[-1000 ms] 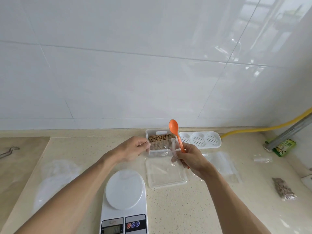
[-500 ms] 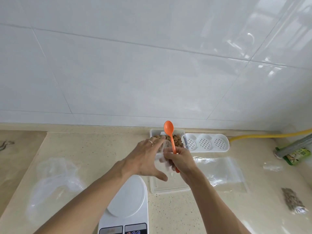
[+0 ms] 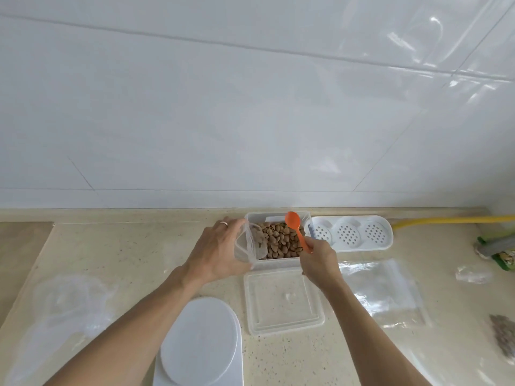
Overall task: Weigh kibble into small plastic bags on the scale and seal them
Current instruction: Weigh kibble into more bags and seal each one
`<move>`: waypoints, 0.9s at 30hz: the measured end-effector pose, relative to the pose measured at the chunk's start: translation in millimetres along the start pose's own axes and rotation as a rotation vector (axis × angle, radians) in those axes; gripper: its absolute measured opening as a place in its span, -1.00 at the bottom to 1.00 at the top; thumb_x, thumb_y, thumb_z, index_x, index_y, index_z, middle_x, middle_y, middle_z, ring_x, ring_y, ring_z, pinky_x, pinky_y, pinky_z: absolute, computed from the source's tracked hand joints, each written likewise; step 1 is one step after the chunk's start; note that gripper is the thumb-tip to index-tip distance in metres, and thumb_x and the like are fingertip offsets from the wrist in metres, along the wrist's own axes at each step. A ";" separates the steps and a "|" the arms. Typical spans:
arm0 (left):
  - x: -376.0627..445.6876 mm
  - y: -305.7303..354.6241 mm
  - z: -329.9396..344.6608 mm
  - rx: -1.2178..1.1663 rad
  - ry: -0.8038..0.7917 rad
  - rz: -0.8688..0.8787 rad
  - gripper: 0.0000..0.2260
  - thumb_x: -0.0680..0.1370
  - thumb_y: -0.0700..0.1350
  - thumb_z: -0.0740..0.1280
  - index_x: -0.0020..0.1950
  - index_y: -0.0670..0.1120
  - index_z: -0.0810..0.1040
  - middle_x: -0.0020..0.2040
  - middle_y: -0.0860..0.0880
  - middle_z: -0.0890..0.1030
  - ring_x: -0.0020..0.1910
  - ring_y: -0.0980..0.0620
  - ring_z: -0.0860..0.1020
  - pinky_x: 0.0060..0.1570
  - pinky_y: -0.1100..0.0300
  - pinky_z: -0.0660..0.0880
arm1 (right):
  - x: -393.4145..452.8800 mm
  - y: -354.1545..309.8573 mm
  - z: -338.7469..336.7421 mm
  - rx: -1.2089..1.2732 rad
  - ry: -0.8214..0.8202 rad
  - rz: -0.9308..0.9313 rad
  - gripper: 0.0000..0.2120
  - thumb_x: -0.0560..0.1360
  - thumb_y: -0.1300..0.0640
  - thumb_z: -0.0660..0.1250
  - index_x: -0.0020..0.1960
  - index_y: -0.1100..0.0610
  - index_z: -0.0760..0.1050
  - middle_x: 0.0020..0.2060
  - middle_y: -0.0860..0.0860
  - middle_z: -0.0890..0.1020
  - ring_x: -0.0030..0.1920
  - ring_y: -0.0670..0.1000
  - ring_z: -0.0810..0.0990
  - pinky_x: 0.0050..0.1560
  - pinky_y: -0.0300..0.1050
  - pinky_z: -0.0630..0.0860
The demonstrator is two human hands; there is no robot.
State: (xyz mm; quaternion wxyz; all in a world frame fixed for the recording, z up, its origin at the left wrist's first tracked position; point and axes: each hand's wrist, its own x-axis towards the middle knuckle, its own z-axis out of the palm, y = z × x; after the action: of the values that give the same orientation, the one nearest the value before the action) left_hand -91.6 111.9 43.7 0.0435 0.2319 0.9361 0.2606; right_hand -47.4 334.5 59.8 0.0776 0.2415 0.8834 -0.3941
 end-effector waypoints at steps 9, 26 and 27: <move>9.4 -3.3 9.1 0.003 0.047 -0.110 -0.16 0.29 0.19 0.50 0.48 0.05 0.21 0.30 -0.01 0.44 0.27 0.00 0.41 0.25 0.05 0.32 | 2.0 6.0 -20.9 0.349 0.455 -0.126 -0.83 0.44 0.19 0.43 -0.02 0.01 0.52 -0.25 -0.01 0.68 -0.22 -0.03 0.67 -0.25 -0.26 0.54; 21.4 9.6 6.1 0.231 0.023 -0.066 -0.19 0.31 0.23 0.44 0.46 -0.02 0.25 0.24 -0.07 0.46 0.21 -0.05 0.42 0.19 0.03 0.35 | 8.0 20.3 -10.4 0.695 0.223 0.285 -0.92 0.61 0.26 0.26 0.09 0.18 0.49 -0.17 0.13 0.64 -0.44 0.00 0.58 -0.40 -0.18 0.52; 23.7 11.2 5.3 0.248 0.017 -0.069 -0.19 0.31 0.24 0.44 0.46 -0.03 0.25 0.22 -0.07 0.46 0.21 -0.05 0.43 0.18 0.03 0.36 | 7.5 22.6 -12.1 0.711 0.223 0.297 -0.92 0.61 0.26 0.26 0.08 0.18 0.49 -0.15 0.14 0.66 -0.44 0.00 0.58 -0.38 -0.16 0.53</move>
State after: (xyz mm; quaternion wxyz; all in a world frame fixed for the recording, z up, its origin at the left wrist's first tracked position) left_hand -107.0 133.6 45.8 0.0156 0.2010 0.9690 0.1431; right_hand -42.3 359.1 50.7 -0.0512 0.4195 0.6504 -0.6311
